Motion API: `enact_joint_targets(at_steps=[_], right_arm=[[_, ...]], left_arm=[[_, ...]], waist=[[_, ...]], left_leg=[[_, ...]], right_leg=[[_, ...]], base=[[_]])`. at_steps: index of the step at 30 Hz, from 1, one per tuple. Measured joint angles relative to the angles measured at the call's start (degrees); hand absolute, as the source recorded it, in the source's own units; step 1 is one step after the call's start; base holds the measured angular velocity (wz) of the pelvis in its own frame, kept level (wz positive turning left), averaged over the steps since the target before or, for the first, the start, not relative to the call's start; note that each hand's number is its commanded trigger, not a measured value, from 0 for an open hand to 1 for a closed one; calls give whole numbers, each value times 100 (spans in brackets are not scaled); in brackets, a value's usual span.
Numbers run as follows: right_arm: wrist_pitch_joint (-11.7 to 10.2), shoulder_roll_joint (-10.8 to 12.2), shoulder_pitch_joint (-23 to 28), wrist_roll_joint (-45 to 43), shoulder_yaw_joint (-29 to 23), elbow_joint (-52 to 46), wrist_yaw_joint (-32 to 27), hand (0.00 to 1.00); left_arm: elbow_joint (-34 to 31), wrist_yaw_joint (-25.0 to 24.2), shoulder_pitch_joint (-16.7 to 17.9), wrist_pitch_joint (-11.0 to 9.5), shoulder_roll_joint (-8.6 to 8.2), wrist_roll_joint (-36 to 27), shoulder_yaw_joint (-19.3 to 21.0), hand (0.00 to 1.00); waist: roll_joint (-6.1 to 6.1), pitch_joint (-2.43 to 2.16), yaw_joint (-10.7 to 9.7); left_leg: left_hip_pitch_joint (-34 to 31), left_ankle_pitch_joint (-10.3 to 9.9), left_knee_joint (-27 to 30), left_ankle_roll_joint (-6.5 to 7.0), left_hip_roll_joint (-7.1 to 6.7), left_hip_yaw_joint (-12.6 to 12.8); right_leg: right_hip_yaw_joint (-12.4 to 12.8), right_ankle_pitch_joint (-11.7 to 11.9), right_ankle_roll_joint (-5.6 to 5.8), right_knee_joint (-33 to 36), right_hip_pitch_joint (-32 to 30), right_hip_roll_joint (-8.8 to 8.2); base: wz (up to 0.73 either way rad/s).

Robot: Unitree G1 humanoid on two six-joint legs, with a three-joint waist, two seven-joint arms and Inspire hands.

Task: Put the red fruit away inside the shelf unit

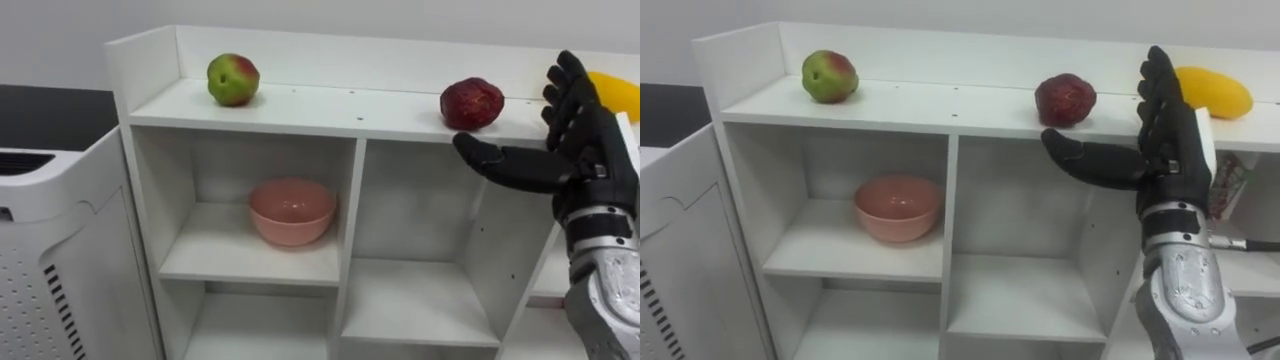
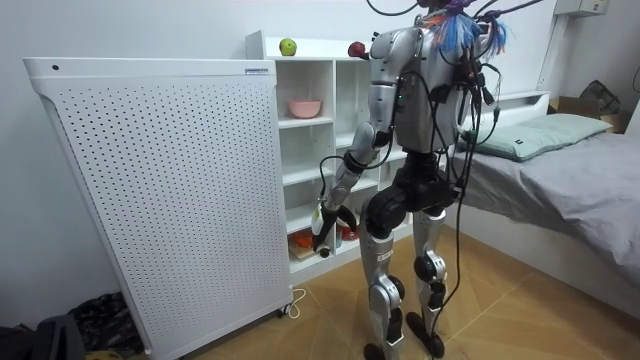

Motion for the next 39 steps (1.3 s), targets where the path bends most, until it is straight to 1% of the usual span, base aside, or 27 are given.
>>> enact_joint_targets(at_steps=[3,5,8,12,15,20,28,31,33,34,35,36,39], right_arm=[[63,-76,-17,-23,0,0,81,0],[76,-85,-42,-32,0,1,113,0],[126,-128,-123,-44,0,62,126,0],[185,-138,-260,-68,2,173,117,0],[221,-139,-351,-161,10,225,117,0],[222,-154,-359,-216,13,225,115,0],[303,-208,-673,-212,200,484,184,0],[315,-271,-731,-192,366,522,193,0],[325,-378,-735,-210,460,522,332,0],[326,-389,-735,-213,469,522,365,20],[336,-418,-735,-221,511,514,394,42],[367,-438,-741,-222,519,509,437,100],[513,-501,-791,-293,572,511,575,100]], left_arm=[[-4,-52,-72,70,12,-1,13,0],[-21,-125,-109,105,27,-1,13,0],[-28,-217,-151,106,38,-1,12,0],[-29,-270,-182,120,54,6,8,0],[-40,-350,-204,129,89,11,5,0],[-50,-393,-213,129,114,5,4,0],[-49,-471,-295,142,144,-6,-20,0],[-49,-499,-323,172,152,-10,-108,0],[-48,-500,-335,214,152,-10,-108,0],[-46,-500,-339,221,152,-14,-108,0],[-42,-500,-345,224,153,-16,-108,0],[-36,-501,-354,228,153,-20,-109,0],[-37,-511,-363,293,153,-23,-108,0]], waist=[[2,-1,12],[5,-3,9],[9,-6,8],[10,-20,9],[11,-21,9],[10,-21,17],[7,-22,12],[-2,-28,32],[-15,-35,57],[-17,-36,67],[-21,-36,88],[-26,-39,104],[-48,-48,113]], left_leg=[[-18,0,9,0,0,2],[-42,0,19,0,0,2],[-54,0,23,0,0,2],[-84,0,33,0,1,0],[-90,2,33,0,2,-1],[-91,2,29,0,2,-4],[-102,2,29,0,4,-2],[-99,2,29,0,5,-1],[-98,2,27,0,4,-1],[-98,2,26,0,4,-3],[-96,2,26,0,4,-7],[-96,2,26,0,4,-8],[-96,2,31,0,5,-21]], right_leg=[[0,1,-2,5,-10,-1],[-1,2,-4,5,-27,0],[-4,4,-6,6,-38,0],[-7,10,-14,7,-65,0],[-12,10,-14,8,-73,0],[-17,10,-14,7,-74,-1],[-24,10,-14,7,-84,-1],[-23,10,-14,7,-86,-1],[-22,10,-14,7,-85,-2],[-22,10,-14,8,-85,-2],[-22,10,-14,8,-85,-3],[-21,10,-14,8,-87,-4],[-19,10,-14,11,-88,-3]], base=[[0],[0],[0],[0],[0],[0],[0],[0],[0],[0],[0],[0],[0]])
